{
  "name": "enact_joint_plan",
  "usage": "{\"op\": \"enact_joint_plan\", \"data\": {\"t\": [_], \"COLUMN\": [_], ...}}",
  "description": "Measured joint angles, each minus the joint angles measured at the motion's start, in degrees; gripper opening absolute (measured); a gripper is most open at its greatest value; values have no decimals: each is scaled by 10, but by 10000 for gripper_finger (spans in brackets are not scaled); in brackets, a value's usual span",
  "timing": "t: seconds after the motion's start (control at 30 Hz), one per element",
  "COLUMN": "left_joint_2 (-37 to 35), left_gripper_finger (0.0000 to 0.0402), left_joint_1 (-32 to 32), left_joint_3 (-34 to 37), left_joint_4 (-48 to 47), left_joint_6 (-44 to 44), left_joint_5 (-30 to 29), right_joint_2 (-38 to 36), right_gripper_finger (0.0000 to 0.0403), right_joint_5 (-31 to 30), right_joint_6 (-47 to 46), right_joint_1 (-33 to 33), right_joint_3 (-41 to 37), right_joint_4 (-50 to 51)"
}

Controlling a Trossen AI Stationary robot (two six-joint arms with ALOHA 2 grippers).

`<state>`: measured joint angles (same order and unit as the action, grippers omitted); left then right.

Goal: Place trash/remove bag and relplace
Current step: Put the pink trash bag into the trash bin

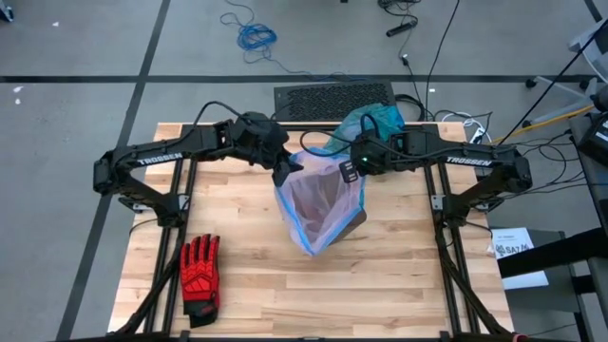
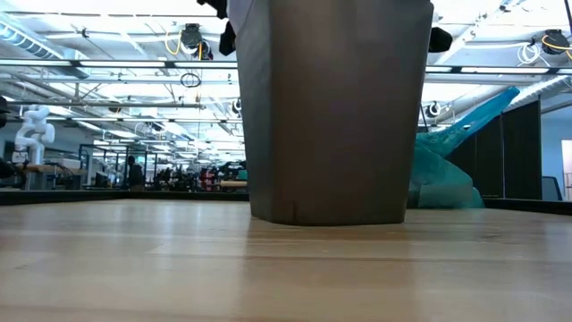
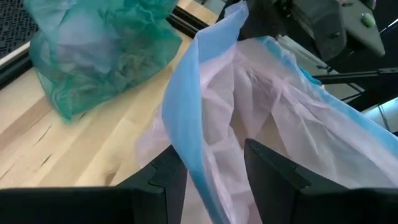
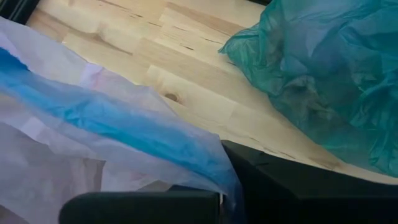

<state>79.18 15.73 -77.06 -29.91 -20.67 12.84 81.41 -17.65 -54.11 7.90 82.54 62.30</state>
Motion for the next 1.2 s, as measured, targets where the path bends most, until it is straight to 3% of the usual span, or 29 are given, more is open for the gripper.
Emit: {"op": "enact_joint_plan", "data": {"t": [0.67, 0.73, 0.87, 1.0, 1.2], "left_joint_2": [-86, -80, -38, 2, 15], "left_gripper_finger": [153, 150, 104, 19, 4], "left_joint_1": [23, 23, 13, 6, 27], "left_joint_3": [0, 0, 0, 1, 1], "left_joint_4": [57, 56, 48, -3, -40], "left_joint_6": [-33, -60, -84, -36, -19], "left_joint_5": [21, 49, 99, 33, -34], "right_joint_2": [0, 0, 0, 0, -1], "right_gripper_finger": [0, 0, 0, 0, 0], "right_joint_5": [0, 0, 0, 1, 16], "right_joint_6": [8, 9, 15, 15, 8], "right_joint_1": [0, 0, 0, 0, -5], "right_joint_3": [0, 0, 0, 0, 0], "right_joint_4": [0, -1, -10, -12, -9]}}
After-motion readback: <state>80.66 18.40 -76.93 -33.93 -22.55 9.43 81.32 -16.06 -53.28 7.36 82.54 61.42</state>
